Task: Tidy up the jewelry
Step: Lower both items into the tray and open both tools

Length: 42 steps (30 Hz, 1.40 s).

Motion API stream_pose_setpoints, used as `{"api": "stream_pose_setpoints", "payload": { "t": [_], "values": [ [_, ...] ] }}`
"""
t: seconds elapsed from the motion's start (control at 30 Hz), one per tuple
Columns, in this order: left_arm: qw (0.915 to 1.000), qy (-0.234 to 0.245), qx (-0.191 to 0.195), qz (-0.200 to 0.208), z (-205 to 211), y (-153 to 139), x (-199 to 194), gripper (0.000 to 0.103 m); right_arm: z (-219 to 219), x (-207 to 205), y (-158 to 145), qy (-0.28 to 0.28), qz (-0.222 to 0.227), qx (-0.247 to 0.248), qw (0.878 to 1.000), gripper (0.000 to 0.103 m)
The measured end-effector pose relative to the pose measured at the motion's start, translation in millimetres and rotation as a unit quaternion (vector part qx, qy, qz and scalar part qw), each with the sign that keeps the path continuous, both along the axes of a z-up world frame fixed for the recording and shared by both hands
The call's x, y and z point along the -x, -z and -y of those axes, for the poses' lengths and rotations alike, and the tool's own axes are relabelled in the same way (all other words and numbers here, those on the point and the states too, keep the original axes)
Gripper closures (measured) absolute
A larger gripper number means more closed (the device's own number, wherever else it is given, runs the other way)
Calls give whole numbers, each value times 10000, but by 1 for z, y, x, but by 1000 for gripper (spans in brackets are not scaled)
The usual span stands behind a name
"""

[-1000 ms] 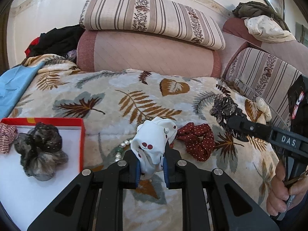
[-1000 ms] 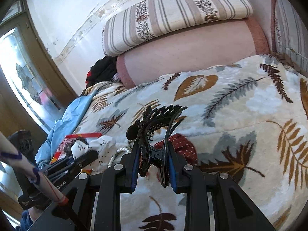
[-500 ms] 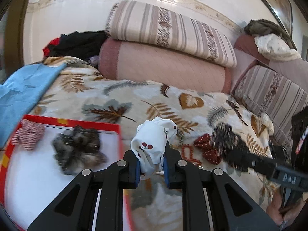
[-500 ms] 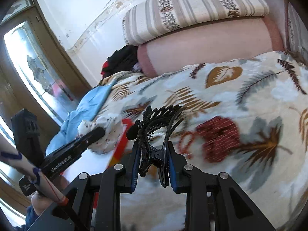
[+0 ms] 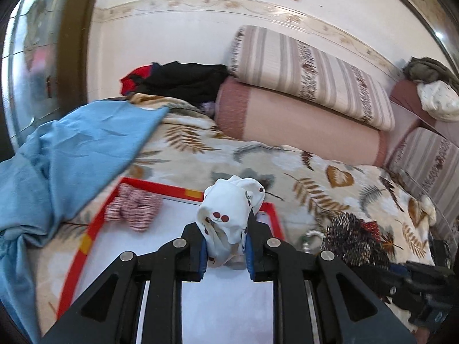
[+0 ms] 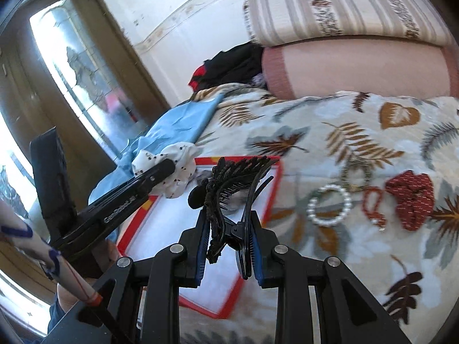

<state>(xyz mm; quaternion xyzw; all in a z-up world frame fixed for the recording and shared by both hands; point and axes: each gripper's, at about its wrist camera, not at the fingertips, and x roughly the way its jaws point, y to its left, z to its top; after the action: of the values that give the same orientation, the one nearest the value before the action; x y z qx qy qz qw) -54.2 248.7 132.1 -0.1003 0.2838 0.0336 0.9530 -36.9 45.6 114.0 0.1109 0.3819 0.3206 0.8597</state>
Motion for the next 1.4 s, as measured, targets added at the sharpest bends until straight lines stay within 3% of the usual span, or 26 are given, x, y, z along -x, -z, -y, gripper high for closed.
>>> {"api": "stream_pose_setpoints", "payload": {
  "t": [0.33, 0.87, 1.03, 1.2, 1.4],
  "values": [
    [9994, -335, 52, -63, -25, 0, 1, 83, -50, 6, 5, -289, -100, 232, 9993, 75],
    [9976, -488, -163, -459, -38, 19, -4, 81, -71, -1, 28, -344, -451, 257, 9981, 75],
    [9948, -621, -162, -794, -49, 35, -12, 79, -76, -3, 36, -349, -540, 293, 9975, 75],
    [9890, -764, 92, -1264, -68, 57, -23, 79, -79, -5, 44, -340, -630, 338, 9969, 75],
    [9854, -772, 159, -1511, -71, 69, -33, 78, -79, -9, 50, -320, -720, 338, 9963, 75]
  ]
}}
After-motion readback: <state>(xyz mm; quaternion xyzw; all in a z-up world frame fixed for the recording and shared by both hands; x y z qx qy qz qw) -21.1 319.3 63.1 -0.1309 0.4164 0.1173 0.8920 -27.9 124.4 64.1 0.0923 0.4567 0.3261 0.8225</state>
